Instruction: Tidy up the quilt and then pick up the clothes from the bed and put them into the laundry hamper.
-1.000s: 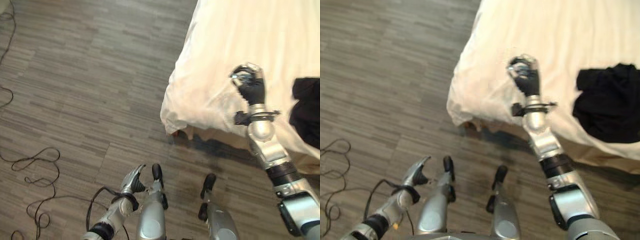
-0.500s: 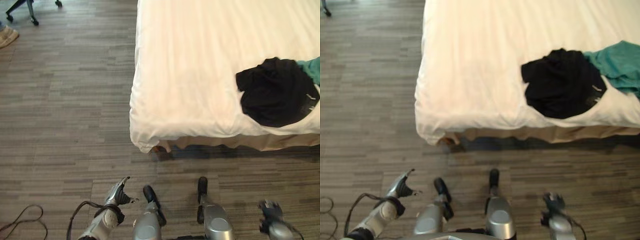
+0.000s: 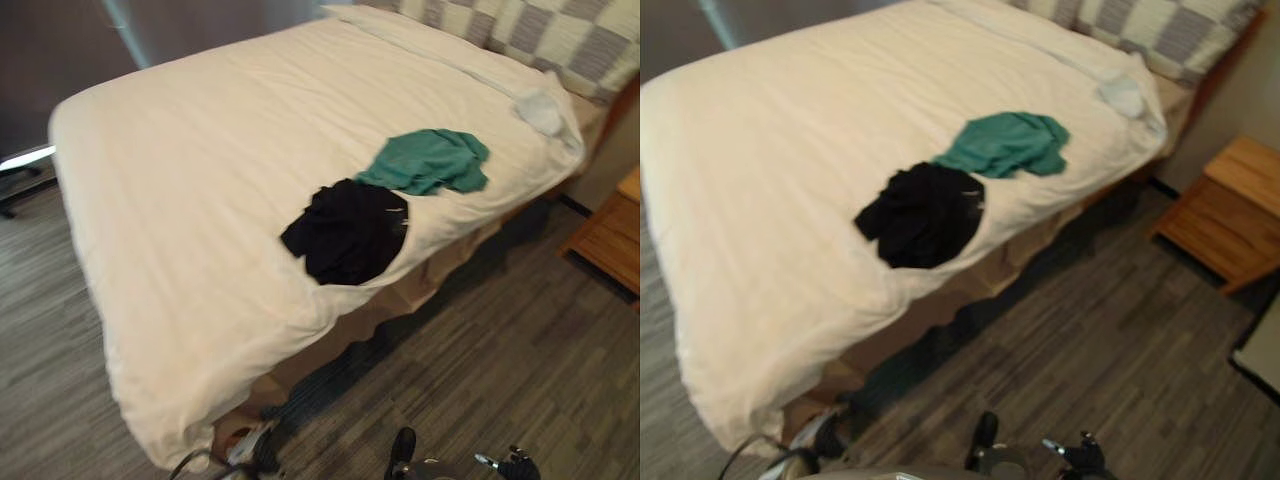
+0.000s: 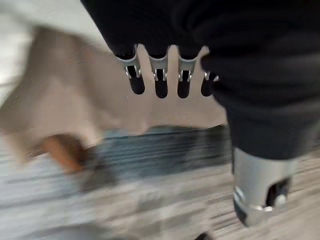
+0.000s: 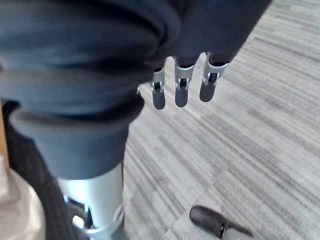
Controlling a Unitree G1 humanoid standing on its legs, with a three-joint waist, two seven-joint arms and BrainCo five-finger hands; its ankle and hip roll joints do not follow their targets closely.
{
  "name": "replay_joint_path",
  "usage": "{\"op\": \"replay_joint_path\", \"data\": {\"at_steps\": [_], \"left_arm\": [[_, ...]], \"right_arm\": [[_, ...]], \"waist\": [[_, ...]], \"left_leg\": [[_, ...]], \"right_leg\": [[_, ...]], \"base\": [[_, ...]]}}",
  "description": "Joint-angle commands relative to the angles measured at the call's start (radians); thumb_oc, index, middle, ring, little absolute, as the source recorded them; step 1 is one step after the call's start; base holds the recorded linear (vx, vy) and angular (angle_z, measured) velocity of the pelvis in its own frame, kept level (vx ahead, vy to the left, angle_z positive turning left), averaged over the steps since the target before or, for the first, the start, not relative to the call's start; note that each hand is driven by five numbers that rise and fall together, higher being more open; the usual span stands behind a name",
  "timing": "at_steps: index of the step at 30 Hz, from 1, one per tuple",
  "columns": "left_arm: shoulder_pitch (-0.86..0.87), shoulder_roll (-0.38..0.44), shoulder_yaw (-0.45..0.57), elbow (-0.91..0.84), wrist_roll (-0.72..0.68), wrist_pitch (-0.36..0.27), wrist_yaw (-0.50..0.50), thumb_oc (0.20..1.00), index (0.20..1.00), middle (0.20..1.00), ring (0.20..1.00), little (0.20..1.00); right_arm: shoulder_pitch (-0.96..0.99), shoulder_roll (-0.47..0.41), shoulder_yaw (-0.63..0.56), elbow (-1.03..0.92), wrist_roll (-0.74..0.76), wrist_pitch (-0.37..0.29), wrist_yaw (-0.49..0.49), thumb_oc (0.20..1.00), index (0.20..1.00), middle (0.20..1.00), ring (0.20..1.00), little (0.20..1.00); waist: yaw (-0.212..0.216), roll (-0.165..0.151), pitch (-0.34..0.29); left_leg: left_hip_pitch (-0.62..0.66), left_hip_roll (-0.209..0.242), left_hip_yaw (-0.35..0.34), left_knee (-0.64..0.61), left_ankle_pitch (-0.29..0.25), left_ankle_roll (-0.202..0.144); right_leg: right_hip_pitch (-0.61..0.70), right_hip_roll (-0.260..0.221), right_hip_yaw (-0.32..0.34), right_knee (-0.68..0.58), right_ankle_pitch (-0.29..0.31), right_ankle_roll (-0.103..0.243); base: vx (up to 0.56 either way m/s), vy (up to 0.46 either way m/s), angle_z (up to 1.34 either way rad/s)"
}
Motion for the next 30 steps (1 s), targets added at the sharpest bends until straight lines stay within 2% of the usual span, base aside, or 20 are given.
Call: {"op": "replay_joint_path", "data": {"at_steps": [1,3,4,6,7,8,13,18,19,24,26,27,29,30], "left_arm": [[-0.168,-0.015,-0.052,0.077,-0.028,-0.046,0.011,1.000,1.000,1.000,1.000,1.000],[-0.171,-0.016,-0.051,0.081,-0.028,-0.048,0.012,1.000,1.000,1.000,1.000,1.000],[-0.245,-0.050,-0.074,0.109,-0.030,-0.040,0.093,1.000,1.000,1.000,1.000,1.000],[-0.245,-0.068,-0.080,0.130,-0.028,-0.045,0.084,1.000,1.000,1.000,1.000,1.000],[-0.243,-0.078,-0.080,0.183,-0.033,-0.036,0.081,1.000,1.000,1.000,1.000,1.000],[-0.243,-0.079,-0.080,0.184,-0.032,-0.036,0.081,1.000,1.000,1.000,1.000,1.000],[-0.244,-0.099,-0.071,0.280,-0.038,-0.024,0.059,1.000,1.000,1.000,1.000,1.000],[-0.223,-0.090,-0.044,0.340,-0.039,-0.006,0.056,1.000,1.000,1.000,1.000,1.000],[-0.228,-0.191,0.151,0.613,-0.422,0.102,-0.012,1.000,1.000,1.000,1.000,1.000],[-0.230,-0.205,0.115,0.581,-0.423,0.093,0.002,1.000,1.000,1.000,1.000,1.000],[-0.245,-0.204,0.105,0.579,-0.417,0.095,0.017,1.000,1.000,1.000,1.000,1.000],[-0.245,-0.204,0.105,0.580,-0.417,0.095,0.017,1.000,1.000,1.000,1.000,1.000],[-0.260,-0.200,0.105,0.576,-0.419,0.097,0.030,1.000,1.000,1.000,1.000,1.000],[-0.263,-0.199,0.112,0.578,-0.425,0.103,0.035,1.000,1.000,1.000,1.000,1.000]], "right_arm": [[-0.089,-0.029,0.075,-0.027,-0.044,-0.012,0.031,1.000,1.000,1.000,1.000,1.000],[-0.090,-0.029,0.075,-0.029,-0.045,-0.010,0.031,1.000,1.000,1.000,1.000,1.000],[-0.119,-0.041,0.136,0.012,-0.141,-0.018,0.030,1.000,1.000,1.000,1.000,1.000],[-0.099,-0.018,0.149,0.000,-0.136,-0.031,0.039,1.000,1.000,1.000,1.000,1.000],[-0.098,0.003,0.157,0.022,-0.129,-0.027,0.049,1.000,1.000,1.000,1.000,1.000],[-0.098,0.003,0.157,0.022,-0.129,-0.027,0.049,1.000,1.000,1.000,1.000,1.000],[-0.051,0.018,0.122,0.073,-0.075,-0.017,0.073,1.000,1.000,1.000,1.000,1.000],[-0.051,0.004,0.104,0.098,-0.068,-0.012,0.076,1.000,1.000,1.000,1.000,1.000],[-0.152,0.118,0.222,0.102,-0.007,0.039,0.143,1.000,1.000,1.000,1.000,1.000],[-0.157,0.120,0.207,0.081,0.017,0.035,0.126,1.000,1.000,1.000,1.000,1.000],[-0.169,0.135,0.223,0.050,0.024,0.028,0.128,1.000,1.000,1.000,1.000,1.000],[-0.169,0.135,0.223,0.050,0.024,0.028,0.128,1.000,1.000,1.000,1.000,1.000],[-0.187,0.136,0.229,0.044,0.017,0.029,0.131,1.000,1.000,1.000,1.000,1.000],[-0.185,0.144,0.229,0.050,0.010,0.032,0.134,1.000,1.000,1.000,1.000,1.000]], "waist": [[0.058,-0.017,0.127],[0.058,-0.020,0.128],[0.086,-0.022,0.123],[0.063,-0.015,0.115],[0.064,-0.015,0.099],[0.066,-0.014,0.101],[0.016,0.004,0.063],[0.015,0.011,0.045],[-0.001,-0.031,0.022],[-0.007,-0.020,0.033],[-0.017,-0.016,0.065],[-0.017,-0.016,0.064],[-0.010,-0.015,0.074],[-0.003,-0.013,0.063]], "left_leg": [[-0.069,-0.204,-0.243,-0.287,0.006,0.149],[-0.065,-0.208,-0.240,-0.296,0.012,0.151],[-0.047,-0.338,-0.480,-0.471,-0.030,0.187],[-0.019,-0.312,-0.416,-0.521,-0.008,0.182],[0.015,-0.310,-0.405,-0.565,0.001,0.193],[0.020,-0.310,-0.404,-0.569,0.003,0.193],[0.075,-0.312,-0.370,-0.603,0.000,0.199],[0.088,-0.313,-0.366,-0.603,-0.008,0.203],[0.116,-0.266,-0.156,-0.603,-0.028,0.198],[0.110,-0.272,-0.164,-0.603,-0.030,0.201],[0.088,-0.262,-0.149,-0.603,-0.028,0.203],[0.086,-0.262,-0.148,-0.603,-0.028,0.203],[0.061,-0.246,-0.117,-0.603,-0.024,0.192],[0.052,-0.229,-0.079,-0.603,-0.014,0.178]], "right_leg": [[0.073,-0.032,0.170,-0.002,-0.115,0.168],[0.072,-0.035,0.172,-0.002,-0.113,0.168],[0.071,0.010,0.315,0.007,-0.111,0.169],[0.077,0.035,0.362,0.004,-0.104,0.170],[0.076,0.045,0.393,0.013,-0.102,0.163],[0.078,0.045,0.395,0.013,-0.102,0.163],[0.113,0.041,0.386,0.002,-0.111,0.161],[0.124,0.038,0.378,-0.007,-0.109,0.167],[0.131,-0.060,0.229,-0.007,-0.076,0.206],[0.122,-0.060,0.226,0.011,-0.081,0.206],[0.033,-0.044,0.229,0.121,-0.105,0.205],[0.029,-0.044,0.230,0.124,-0.106,0.205],[-0.035,-0.055,0.136,0.173,-0.095,0.216],[-0.037,-0.069,0.016,0.168,-0.101,0.205]], "base": [[0.15,0.137,-1.90],[0.13,0.044,-2.83],[0.18,-0.031,-2.13],[0.18,0.002,-1.51],[0.11,0.042,-1.92],[0.13,0.050,-1.17],[0.08,0.055,-0.13],[0.02,0.027,0.01],[0.04,0.030,0.05],[0.07,0.015,0.21],[-0.02,-0.014,0.00],[-0.05,-0.079,-0.06],[0.01,-0.163,-0.46],[0.11,-0.214,-0.93]]}}
